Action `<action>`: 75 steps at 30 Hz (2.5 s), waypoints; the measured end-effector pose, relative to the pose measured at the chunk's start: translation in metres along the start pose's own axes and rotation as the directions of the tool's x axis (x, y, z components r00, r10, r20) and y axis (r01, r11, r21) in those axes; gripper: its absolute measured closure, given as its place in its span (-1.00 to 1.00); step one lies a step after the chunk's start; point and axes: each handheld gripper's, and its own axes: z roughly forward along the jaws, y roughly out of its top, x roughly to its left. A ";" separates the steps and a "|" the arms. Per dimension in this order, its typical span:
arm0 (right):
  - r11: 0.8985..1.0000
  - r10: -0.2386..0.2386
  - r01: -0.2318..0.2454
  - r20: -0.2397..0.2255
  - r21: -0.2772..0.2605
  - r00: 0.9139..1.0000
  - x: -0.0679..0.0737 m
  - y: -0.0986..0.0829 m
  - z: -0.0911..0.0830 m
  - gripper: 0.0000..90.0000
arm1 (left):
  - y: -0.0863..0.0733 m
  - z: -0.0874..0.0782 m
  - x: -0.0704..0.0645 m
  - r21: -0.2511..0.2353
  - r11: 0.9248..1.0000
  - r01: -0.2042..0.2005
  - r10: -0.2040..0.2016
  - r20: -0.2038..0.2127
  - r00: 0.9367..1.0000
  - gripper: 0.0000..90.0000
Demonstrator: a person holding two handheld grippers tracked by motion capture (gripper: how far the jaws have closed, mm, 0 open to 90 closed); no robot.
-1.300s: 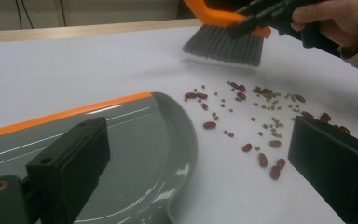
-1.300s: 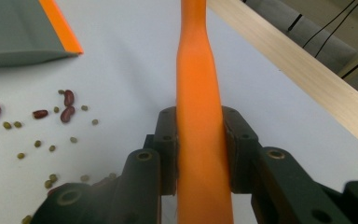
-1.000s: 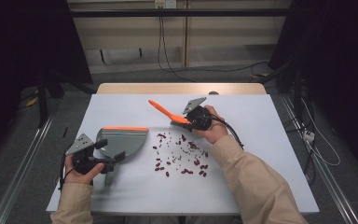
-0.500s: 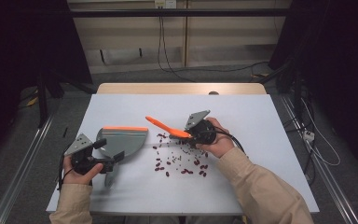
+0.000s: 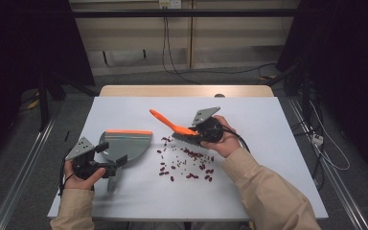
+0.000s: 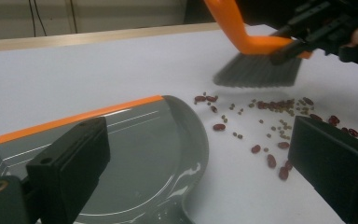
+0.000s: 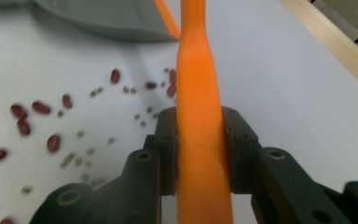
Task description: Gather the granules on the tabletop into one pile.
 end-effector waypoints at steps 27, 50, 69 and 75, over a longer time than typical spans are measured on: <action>0.987 -0.152 0.158 -0.117 0.043 0.981 0.012 0.020 0.037 0.57 | -0.002 -0.008 0.008 -0.010 1.000 0.015 -0.015 -0.030 0.999 -0.88; 0.997 -0.079 0.078 -0.093 -0.014 0.993 0.016 0.010 0.005 0.58 | -0.001 -0.007 0.007 -0.007 1.000 0.015 -0.015 -0.031 0.999 -0.88; 0.927 0.335 -0.357 -0.174 -0.112 0.926 0.075 0.027 0.006 0.58 | -0.002 -0.008 0.007 -0.012 1.000 0.016 -0.017 -0.037 0.999 -0.88; 0.909 0.381 -0.409 -0.239 -0.080 0.893 0.092 0.018 0.012 0.58 | -0.002 -0.007 0.007 -0.003 1.000 0.006 -0.007 -0.038 0.999 -0.88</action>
